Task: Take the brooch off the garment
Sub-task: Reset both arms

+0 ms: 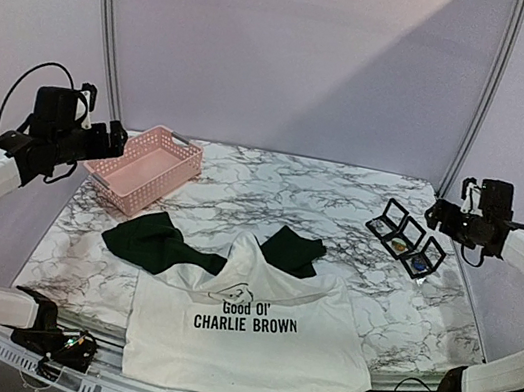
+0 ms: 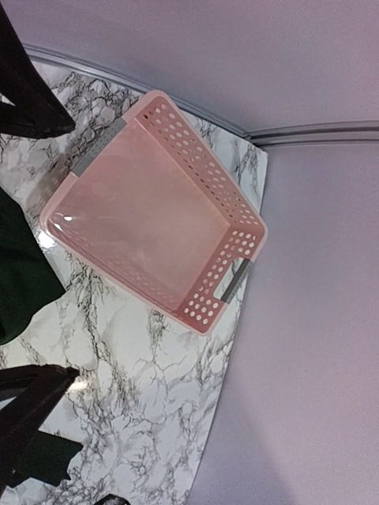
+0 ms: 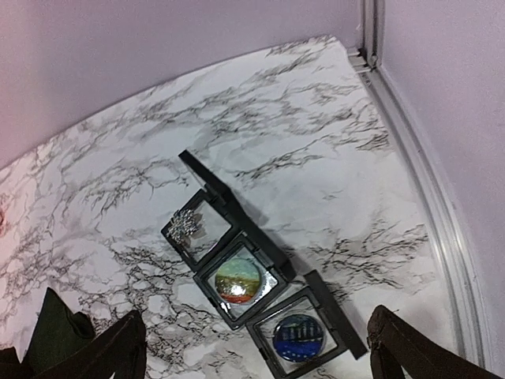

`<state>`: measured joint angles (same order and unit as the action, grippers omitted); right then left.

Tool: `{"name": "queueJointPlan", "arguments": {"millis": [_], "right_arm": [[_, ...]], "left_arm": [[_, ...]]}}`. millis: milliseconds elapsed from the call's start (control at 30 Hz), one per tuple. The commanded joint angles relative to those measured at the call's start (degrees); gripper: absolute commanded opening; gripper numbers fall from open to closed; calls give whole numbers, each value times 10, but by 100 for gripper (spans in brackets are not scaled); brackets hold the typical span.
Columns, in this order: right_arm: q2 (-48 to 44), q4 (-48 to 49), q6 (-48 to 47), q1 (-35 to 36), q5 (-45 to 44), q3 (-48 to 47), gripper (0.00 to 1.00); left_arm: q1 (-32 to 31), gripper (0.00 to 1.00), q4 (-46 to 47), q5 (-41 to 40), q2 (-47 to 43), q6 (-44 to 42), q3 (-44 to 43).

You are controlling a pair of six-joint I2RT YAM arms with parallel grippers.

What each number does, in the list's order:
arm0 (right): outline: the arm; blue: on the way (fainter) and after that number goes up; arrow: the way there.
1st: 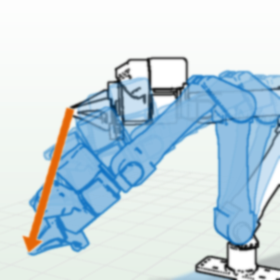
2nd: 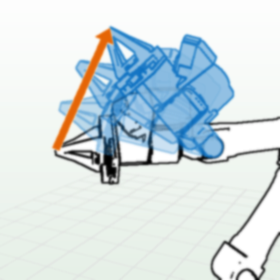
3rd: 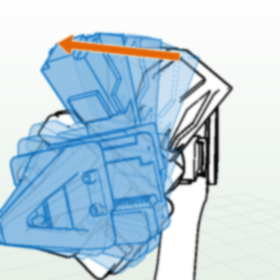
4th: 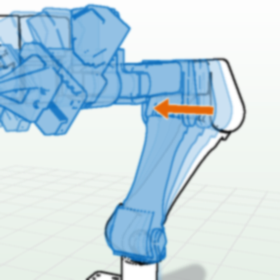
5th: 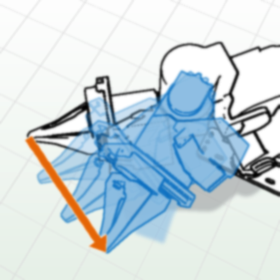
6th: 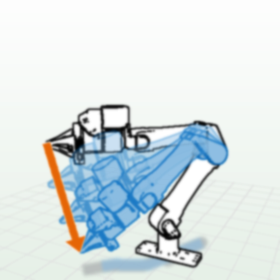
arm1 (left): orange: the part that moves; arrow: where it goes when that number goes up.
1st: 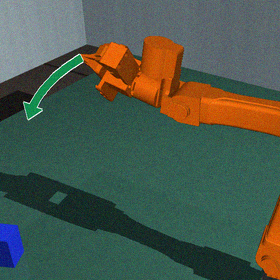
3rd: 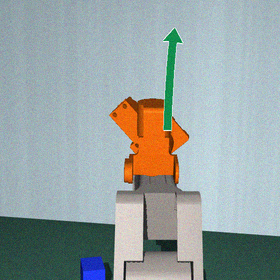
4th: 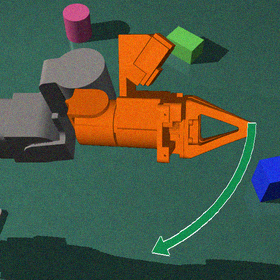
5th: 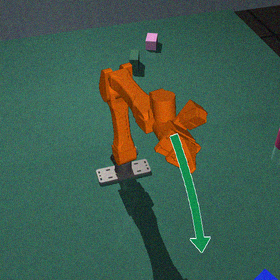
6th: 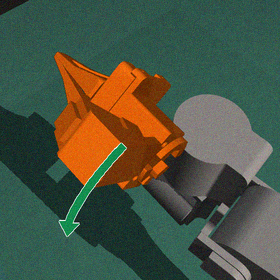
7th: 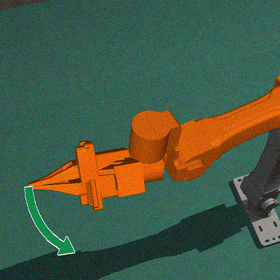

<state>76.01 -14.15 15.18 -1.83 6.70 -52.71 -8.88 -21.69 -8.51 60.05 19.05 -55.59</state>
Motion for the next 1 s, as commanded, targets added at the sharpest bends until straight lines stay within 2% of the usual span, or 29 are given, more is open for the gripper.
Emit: {"name": "queueJointPlan", "arguments": {"millis": [0,200,400,500,967], "right_arm": [[-82,122,12,-21,29,65,97],[-187,299,-9,-20,17,197,97],[-234,417,-26,-20,4,305,96],[-245,445,-22,-20,3,334,97],[-244,460,-23,-20,4,349,97]], "left_arm": [[5,100,17,28,-12,-29,8],[-9,99,32,-24,-57,-52,46],[-25,100,20,-57,-94,-74,82],[-36,100,16,-89,-94,-82,86],[-41,100,10,-95,-84,-84,82]]}}
